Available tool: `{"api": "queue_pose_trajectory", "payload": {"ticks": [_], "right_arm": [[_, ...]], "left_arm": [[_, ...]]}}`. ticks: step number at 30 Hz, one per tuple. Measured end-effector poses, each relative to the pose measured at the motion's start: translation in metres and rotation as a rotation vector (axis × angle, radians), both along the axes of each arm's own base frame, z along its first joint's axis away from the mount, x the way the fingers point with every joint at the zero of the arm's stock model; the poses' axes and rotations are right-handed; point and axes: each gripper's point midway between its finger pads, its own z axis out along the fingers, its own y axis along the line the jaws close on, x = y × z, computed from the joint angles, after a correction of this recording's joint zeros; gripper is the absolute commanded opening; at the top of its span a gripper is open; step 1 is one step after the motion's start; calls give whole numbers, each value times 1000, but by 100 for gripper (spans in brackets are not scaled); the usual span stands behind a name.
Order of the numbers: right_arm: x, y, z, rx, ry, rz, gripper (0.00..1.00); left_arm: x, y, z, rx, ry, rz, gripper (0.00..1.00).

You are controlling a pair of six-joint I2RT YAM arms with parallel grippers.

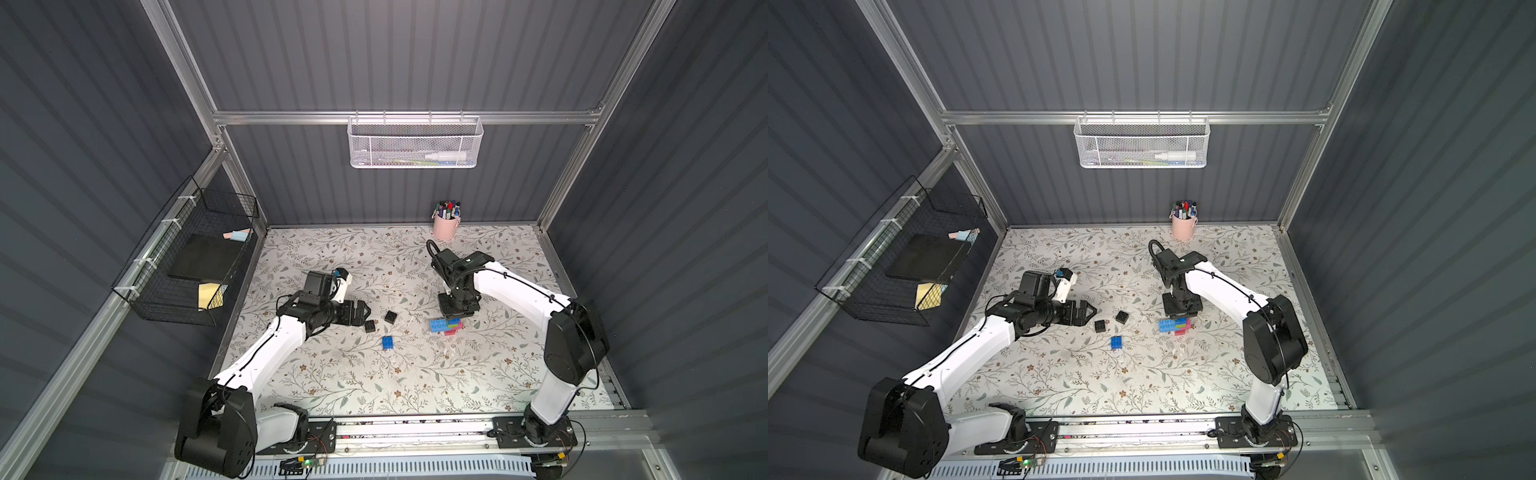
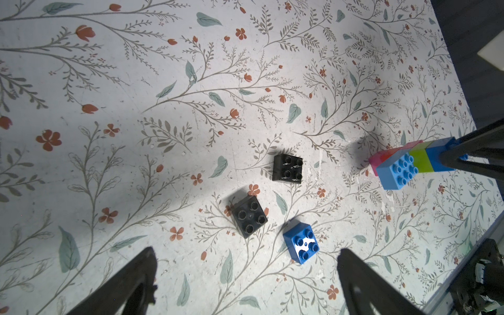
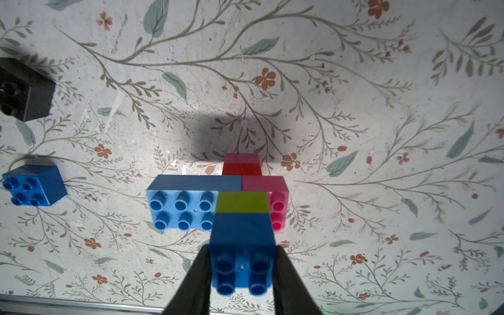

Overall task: Assemble the number 4 with lego
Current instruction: Assemble the lego brick with the lego brick.

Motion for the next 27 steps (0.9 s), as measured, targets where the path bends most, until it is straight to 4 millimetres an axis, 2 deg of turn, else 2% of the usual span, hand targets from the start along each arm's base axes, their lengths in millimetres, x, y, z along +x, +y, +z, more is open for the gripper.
{"api": "queue_pose_trajectory", "payload": {"ticks": [9, 18, 27], "right_arm": [[0, 0, -1, 6, -8, -1, 20], [0, 0, 1, 6, -9, -3, 41], [-4, -3, -11, -16, 22, -12, 55]], "left_arm": [[0, 0, 0, -2, 1, -1, 99], [0, 0, 0, -2, 0, -1, 100], [0, 0, 0, -2, 0, -1, 99]]}}
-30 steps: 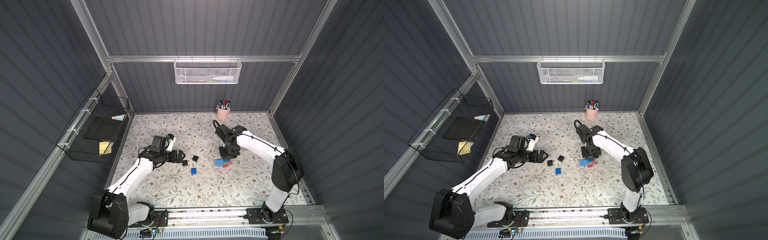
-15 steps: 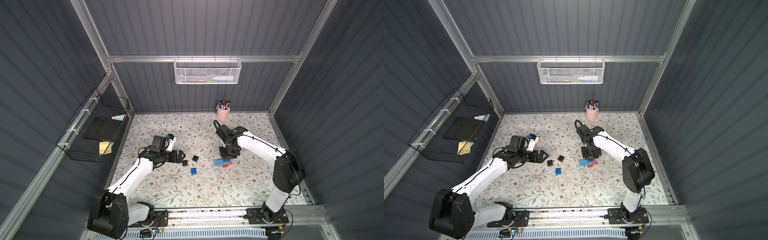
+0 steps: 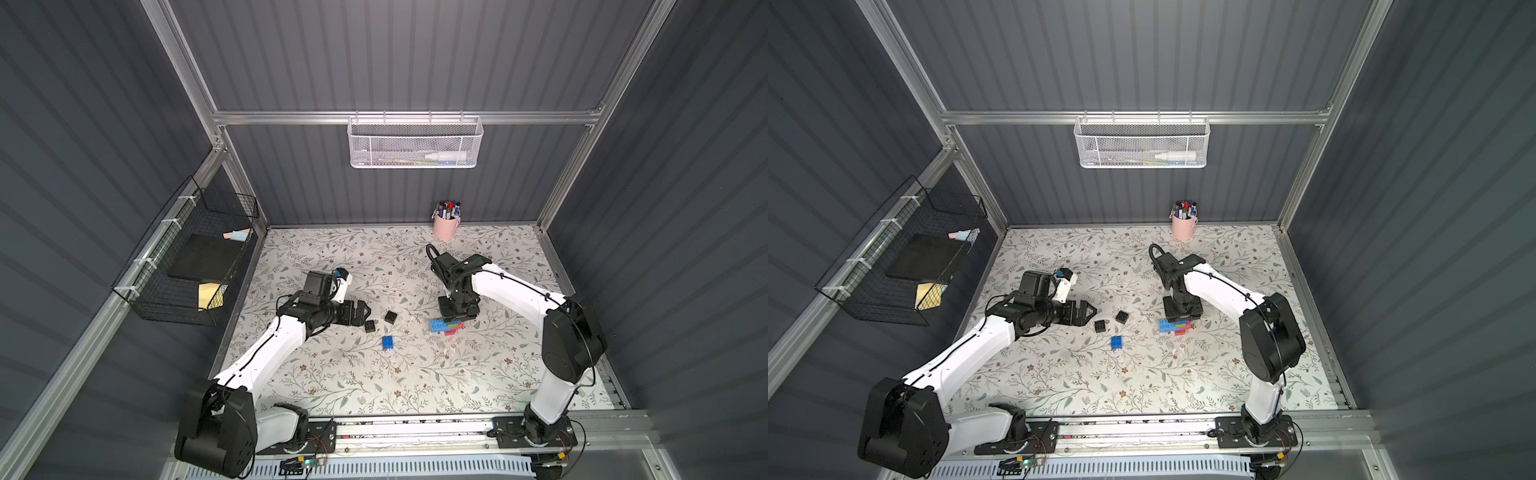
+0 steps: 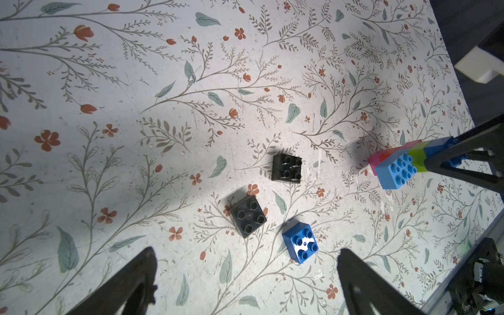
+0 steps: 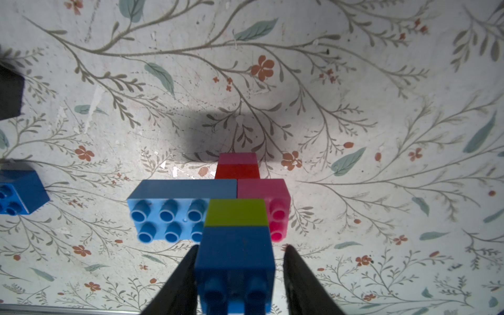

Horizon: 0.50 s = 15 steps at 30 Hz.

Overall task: Assemble the number 4 with lego
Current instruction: Assemble the lego brick with the lego brick.

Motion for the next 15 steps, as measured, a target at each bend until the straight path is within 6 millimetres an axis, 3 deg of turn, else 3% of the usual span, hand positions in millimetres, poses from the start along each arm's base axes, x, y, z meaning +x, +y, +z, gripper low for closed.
{"api": "queue_pose_trajectory", "payload": {"ticks": [9, 15], "right_arm": [[-1, -2, 5, -2, -2, -2, 67], [6, 7, 48, 62, -84, 8, 89]], "left_arm": [[0, 0, 0, 0, 0, 0, 99], [-1, 1, 1, 3, 0, 3, 99]]}}
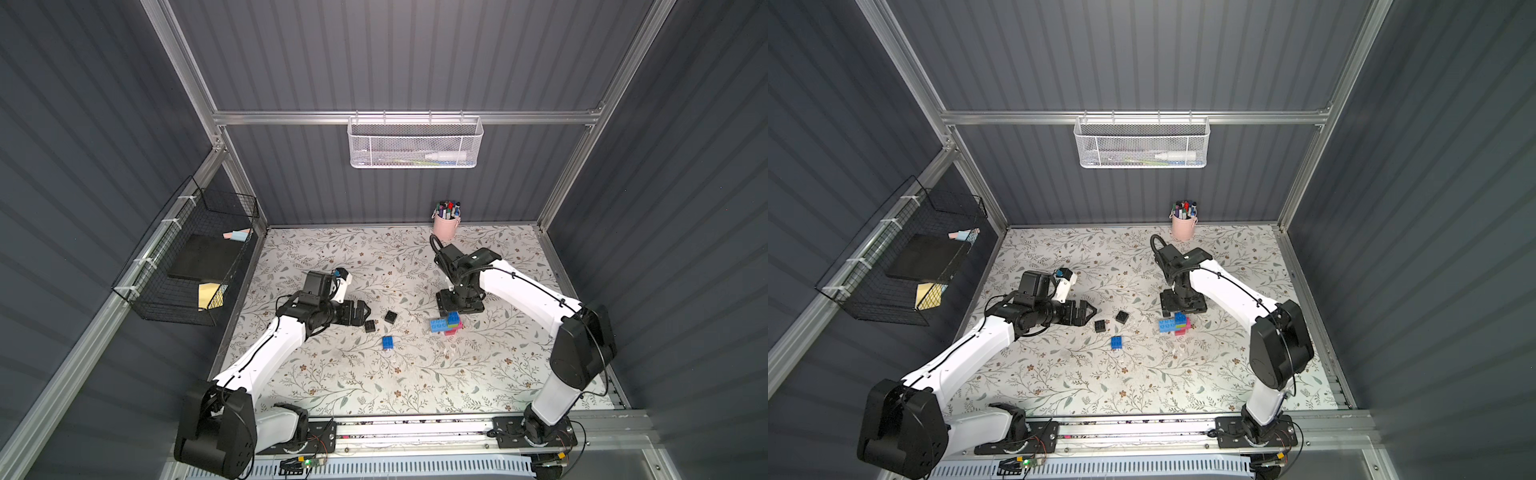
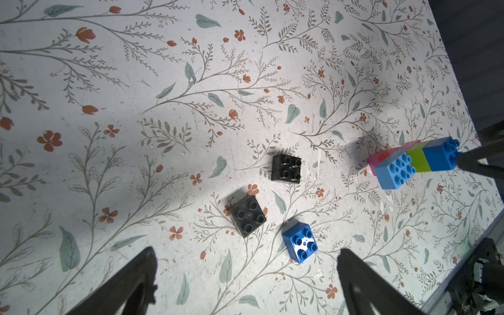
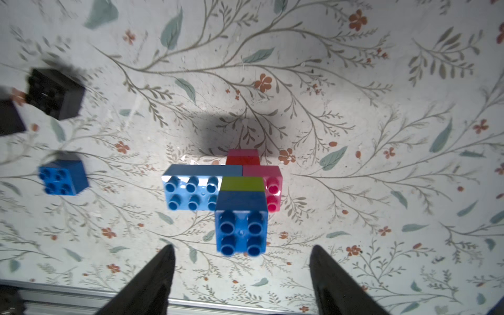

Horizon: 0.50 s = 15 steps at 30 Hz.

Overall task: Assemble the number 4 with lego
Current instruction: Assemble the lego brick with the lego brick.

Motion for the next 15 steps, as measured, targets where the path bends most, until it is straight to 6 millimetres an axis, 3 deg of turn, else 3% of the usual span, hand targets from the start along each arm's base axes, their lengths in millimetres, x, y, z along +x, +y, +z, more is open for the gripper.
{"api": "queue_pose_trajectory", "payload": {"ticks": [2, 6, 10, 15], "right_arm": [[3, 9, 17, 33, -36, 18, 98], [2, 36, 33, 68, -68, 92, 99], [1, 75, 30, 83, -56, 192, 99], [3, 118, 11, 89, -33, 334, 99]], "left_arm": [[-2, 1, -1, 6, 6, 3, 99], [-5, 7, 1, 26, 9, 23, 100], [-7, 12, 2, 31, 14, 46, 99], [-11, 15, -2, 26, 30, 65, 99]]}}
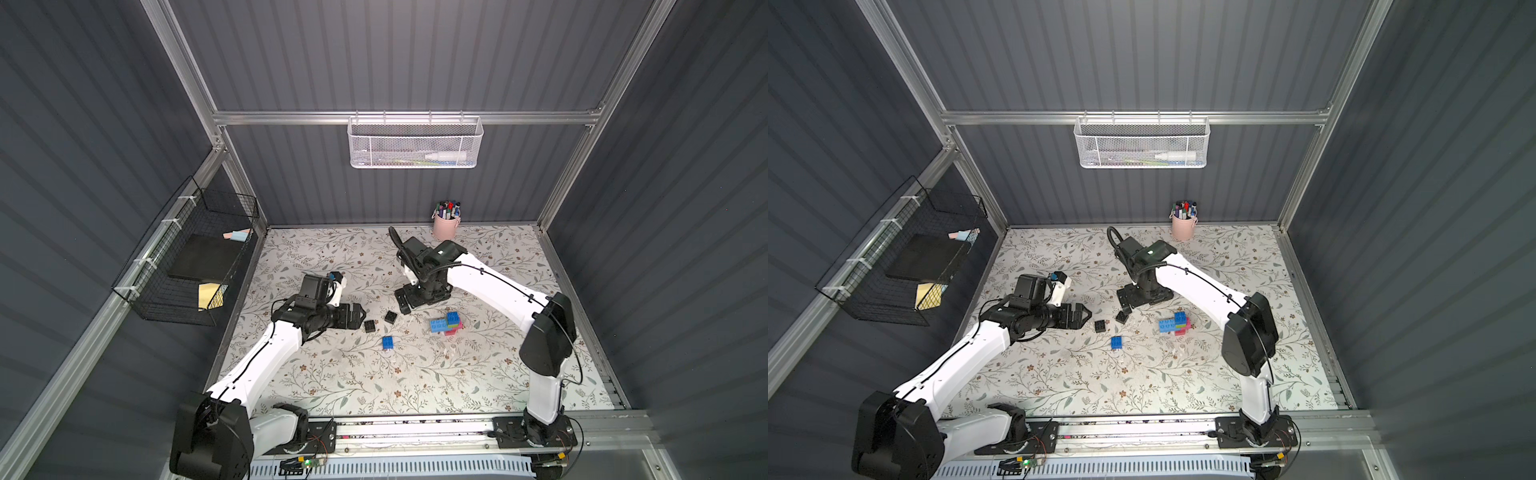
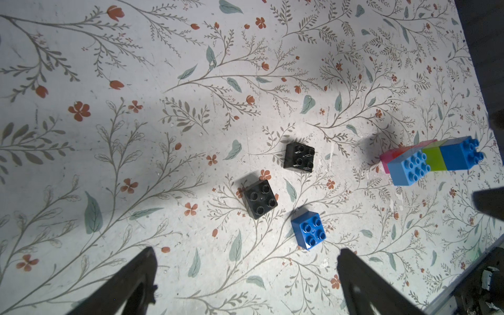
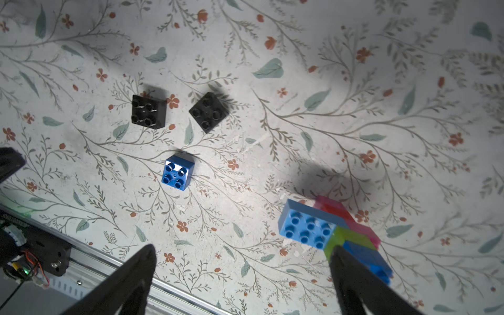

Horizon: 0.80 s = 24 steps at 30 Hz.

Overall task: Assemble the number 4 with lego
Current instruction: Assemble the lego brick with the lego brick.

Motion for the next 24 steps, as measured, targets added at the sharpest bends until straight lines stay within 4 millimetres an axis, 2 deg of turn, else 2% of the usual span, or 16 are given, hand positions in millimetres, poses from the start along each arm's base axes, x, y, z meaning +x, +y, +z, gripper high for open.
{"api": "queue_pose_trajectory", "payload": {"ticks": [2, 7, 10, 16, 24], "right_arm": [[0, 13, -11, -3, 5, 71, 89], [4, 34, -45, -32, 34, 230, 74], [6, 40, -65, -51, 48, 300, 66], [9, 50, -89, -74, 53, 384, 60], [21, 66, -102, -62, 25, 410, 60]], "left_arm": [[-1, 0, 1, -3, 3, 5, 99], [-3, 1, 7, -10, -14, 7, 99], [-5, 1, 10, -11, -18, 7, 99], [-6, 2, 12, -12, -24, 7, 99], [-9, 2, 8, -10, -15, 7, 99]]}}
